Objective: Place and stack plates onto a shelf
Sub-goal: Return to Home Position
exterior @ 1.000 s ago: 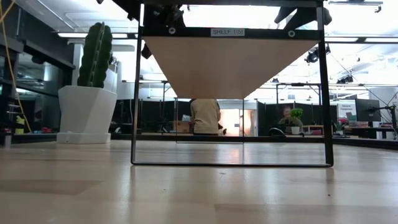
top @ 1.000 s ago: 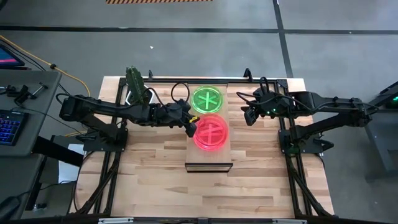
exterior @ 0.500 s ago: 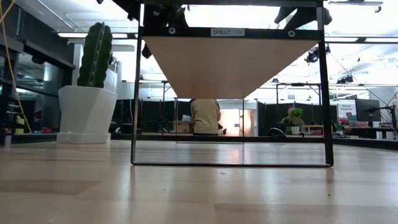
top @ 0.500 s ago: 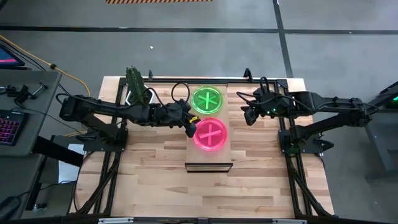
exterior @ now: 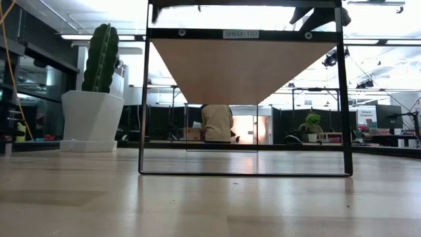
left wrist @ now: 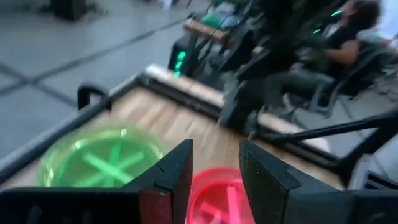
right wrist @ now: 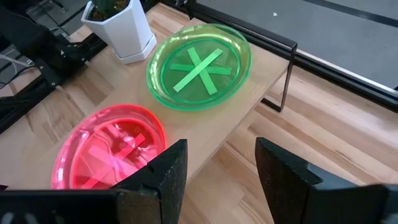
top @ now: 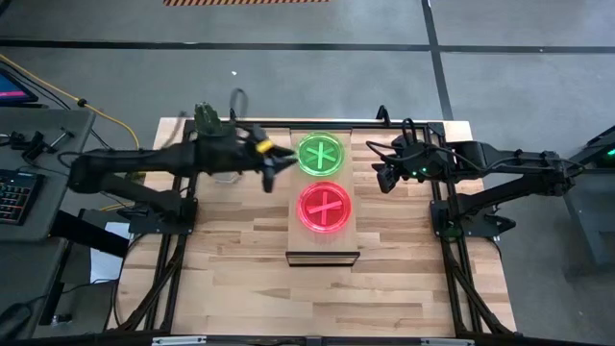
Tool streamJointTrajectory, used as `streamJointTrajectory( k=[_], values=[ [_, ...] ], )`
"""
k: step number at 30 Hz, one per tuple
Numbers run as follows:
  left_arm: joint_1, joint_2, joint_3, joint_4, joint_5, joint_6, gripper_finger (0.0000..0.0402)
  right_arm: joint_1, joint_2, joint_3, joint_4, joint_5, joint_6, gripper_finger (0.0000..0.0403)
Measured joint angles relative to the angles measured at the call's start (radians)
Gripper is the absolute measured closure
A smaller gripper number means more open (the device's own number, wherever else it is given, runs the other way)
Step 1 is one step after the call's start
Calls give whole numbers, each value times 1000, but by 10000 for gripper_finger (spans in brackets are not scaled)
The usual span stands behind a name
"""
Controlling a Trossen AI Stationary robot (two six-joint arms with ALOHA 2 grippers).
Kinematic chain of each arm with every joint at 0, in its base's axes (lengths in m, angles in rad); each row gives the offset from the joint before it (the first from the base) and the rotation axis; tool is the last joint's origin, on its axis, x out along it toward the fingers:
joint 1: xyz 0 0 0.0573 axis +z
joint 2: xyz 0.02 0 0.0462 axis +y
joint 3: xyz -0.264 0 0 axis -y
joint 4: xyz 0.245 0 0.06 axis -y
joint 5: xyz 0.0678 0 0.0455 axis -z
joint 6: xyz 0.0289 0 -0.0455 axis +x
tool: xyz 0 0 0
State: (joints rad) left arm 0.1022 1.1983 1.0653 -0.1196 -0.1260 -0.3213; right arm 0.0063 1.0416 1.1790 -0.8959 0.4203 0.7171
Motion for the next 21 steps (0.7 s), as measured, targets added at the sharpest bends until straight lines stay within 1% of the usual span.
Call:
streamJointTrajectory(
  k=[3,5,7,9,11,14,16,18,21],
  values=[
    [-3,-93,0,-4,9,63,295,0,0,0,2,16,1,233],
    [-26,-142,-4,6,-1,105,314,0,0,0,2,16,1,233],
    [-60,-183,-40,36,-19,135,341,0,0,0,3,16,1,233],
    [-101,-223,-116,122,-44,148,375,0,0,0,3,14,1,233],
    [-138,-257,-212,239,-71,142,394,0,0,0,8,4,0,233],
    [-183,-307,-369,410,-92,117,392,0,0,0,18,-6,-21,233],
    [-201,-344,-456,483,-95,115,398,0,0,0,25,-7,-41,234],
    [-208,-390,-518,514,-95,114,400,0,0,0,32,-8,-59,234],
    [-196,-477,-588,508,-98,131,401,0,0,0,32,-8,-77,234]
  ],
)
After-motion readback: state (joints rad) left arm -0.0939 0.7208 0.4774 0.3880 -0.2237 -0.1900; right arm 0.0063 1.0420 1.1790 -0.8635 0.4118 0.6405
